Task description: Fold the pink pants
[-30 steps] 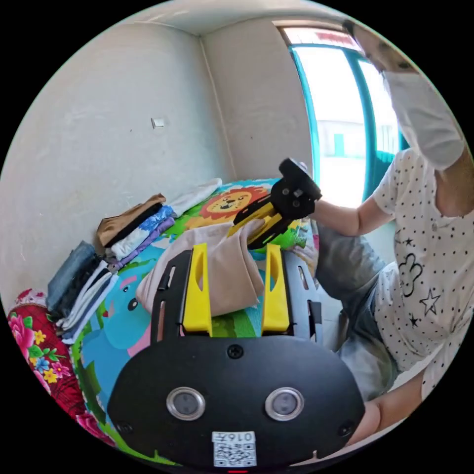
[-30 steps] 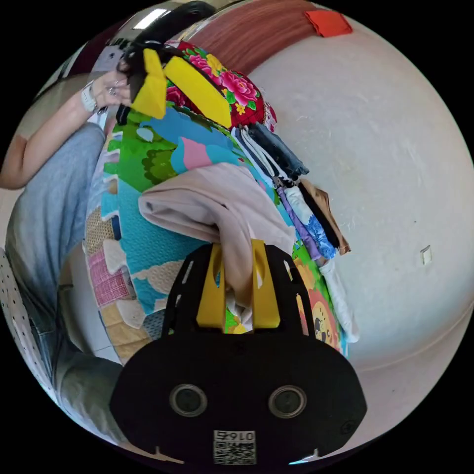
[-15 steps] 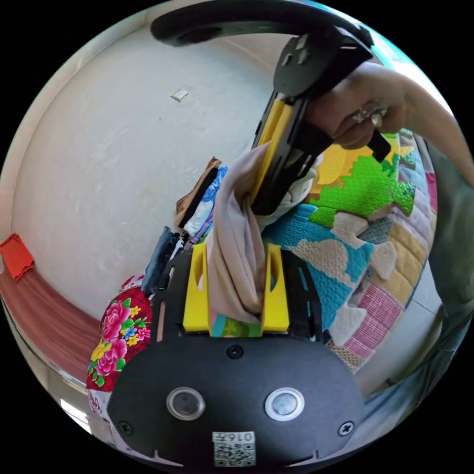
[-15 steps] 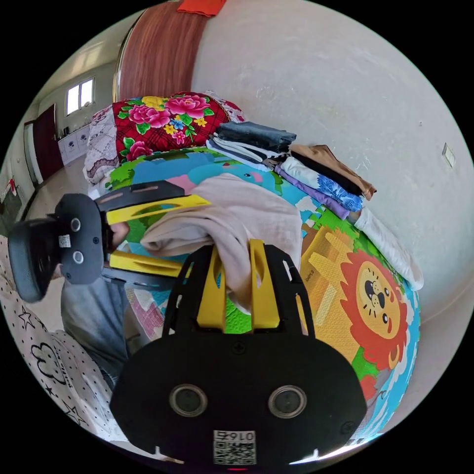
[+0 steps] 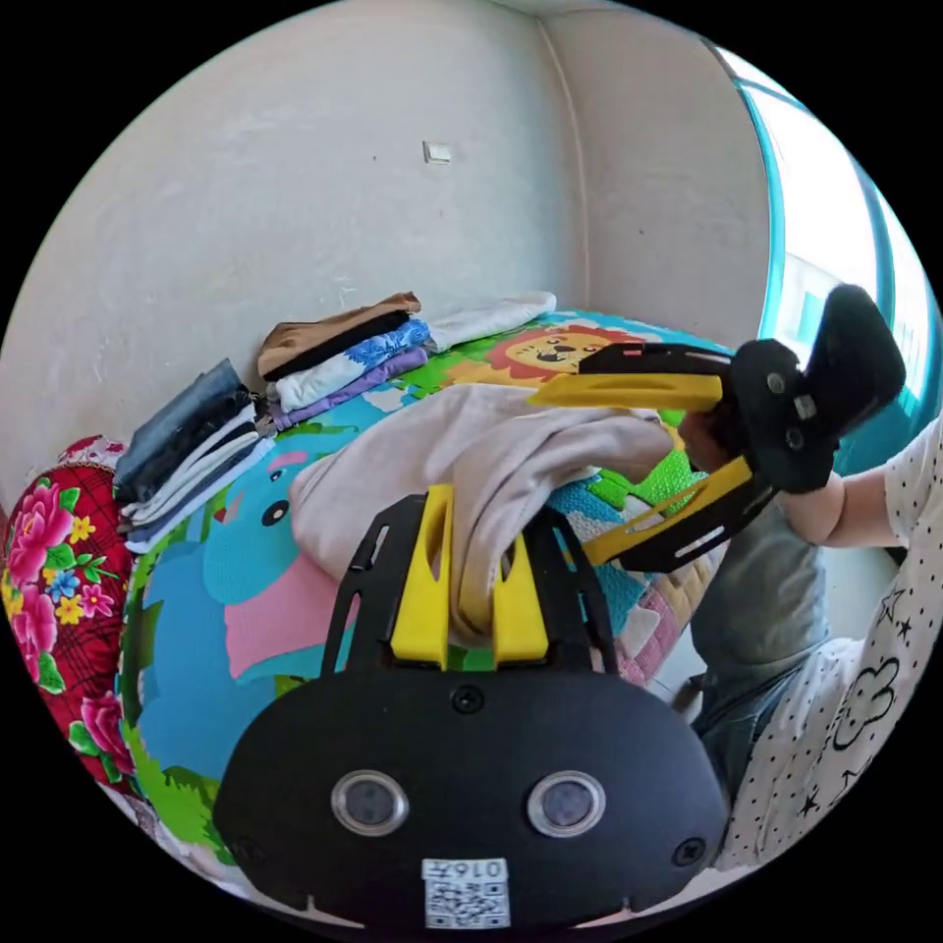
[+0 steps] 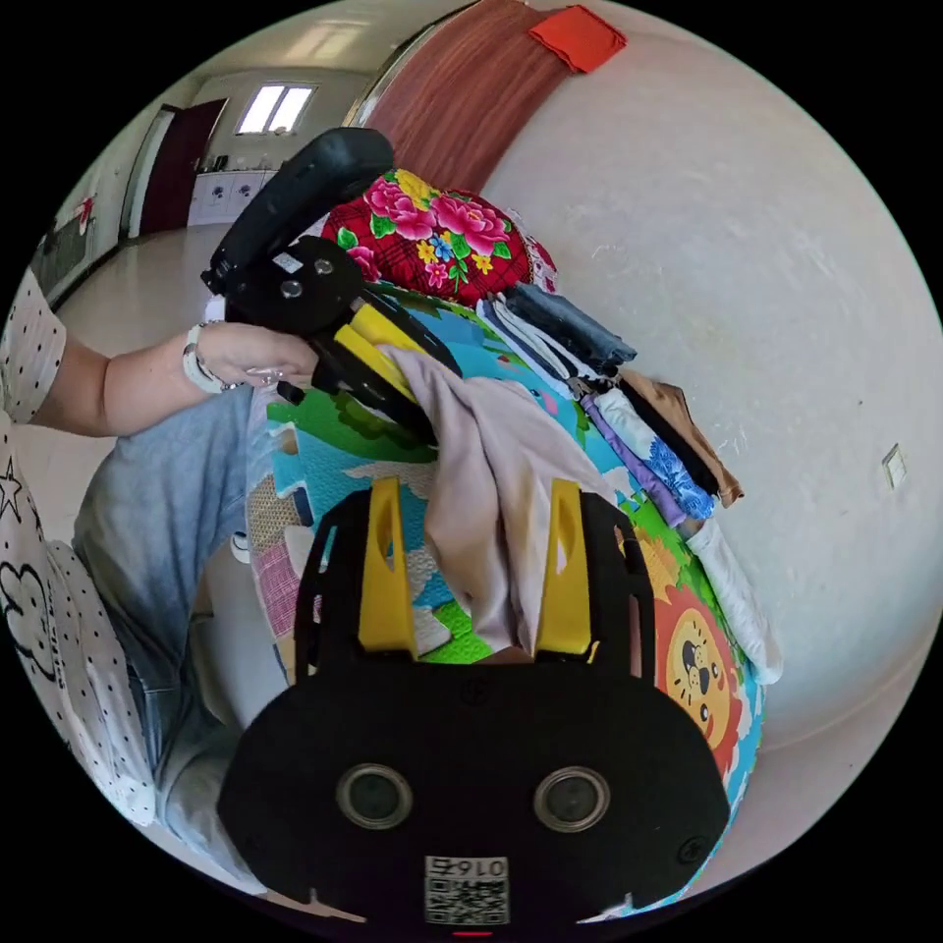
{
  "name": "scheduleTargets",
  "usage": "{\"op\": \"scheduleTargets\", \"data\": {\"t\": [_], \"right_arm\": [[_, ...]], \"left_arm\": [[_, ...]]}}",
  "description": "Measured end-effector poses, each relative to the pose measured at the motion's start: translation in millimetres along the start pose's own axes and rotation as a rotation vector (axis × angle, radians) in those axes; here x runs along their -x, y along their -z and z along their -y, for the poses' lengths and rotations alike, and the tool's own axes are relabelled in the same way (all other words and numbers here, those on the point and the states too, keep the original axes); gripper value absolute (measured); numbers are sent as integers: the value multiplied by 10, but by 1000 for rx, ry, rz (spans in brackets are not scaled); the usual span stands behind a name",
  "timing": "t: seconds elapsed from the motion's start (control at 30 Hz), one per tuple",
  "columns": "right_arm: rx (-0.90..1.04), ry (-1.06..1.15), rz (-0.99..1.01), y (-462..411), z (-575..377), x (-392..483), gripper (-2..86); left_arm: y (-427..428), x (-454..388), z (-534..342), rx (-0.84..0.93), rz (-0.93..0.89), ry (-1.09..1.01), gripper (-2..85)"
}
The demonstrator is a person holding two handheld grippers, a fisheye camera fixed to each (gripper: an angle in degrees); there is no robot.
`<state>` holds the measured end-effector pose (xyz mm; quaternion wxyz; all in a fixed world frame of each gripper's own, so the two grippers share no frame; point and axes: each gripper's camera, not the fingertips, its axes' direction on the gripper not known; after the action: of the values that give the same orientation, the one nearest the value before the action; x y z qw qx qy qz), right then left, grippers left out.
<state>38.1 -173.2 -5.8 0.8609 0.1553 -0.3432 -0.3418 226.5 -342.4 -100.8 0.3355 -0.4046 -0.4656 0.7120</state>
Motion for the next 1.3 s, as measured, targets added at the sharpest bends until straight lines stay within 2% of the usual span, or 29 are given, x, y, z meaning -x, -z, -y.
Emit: {"op": "scheduleTargets", "data": {"t": [0.1,0.17,0.27,0.47,0.57,0.8,0.93,1.2,1.3], "right_arm": [[37,31,-188,-156,159,308,202],[105,87,-437,-405,238,552,197],[164,143,-649,-696,243,651,171],[221,181,-526,-809,356,524,119],[244,178,-454,-825,422,435,105],[269,187,-439,-914,556,298,89],[307,218,-419,-994,592,210,86],[364,332,-401,-970,627,247,83],[355,356,-327,-754,496,231,82]], "left_arm": [[36,98,74,-14,-67,39,49],[62,122,130,-20,-84,43,49],[114,96,247,-32,-86,11,50],[135,-214,551,0,17,-199,75],[63,-462,722,68,198,-290,109],[-192,-1118,1078,108,497,-555,96],[-250,-1153,1303,89,469,-572,82],[-52,-1070,2050,118,125,-536,43],[38,-1276,2276,112,23,-632,42]]}}
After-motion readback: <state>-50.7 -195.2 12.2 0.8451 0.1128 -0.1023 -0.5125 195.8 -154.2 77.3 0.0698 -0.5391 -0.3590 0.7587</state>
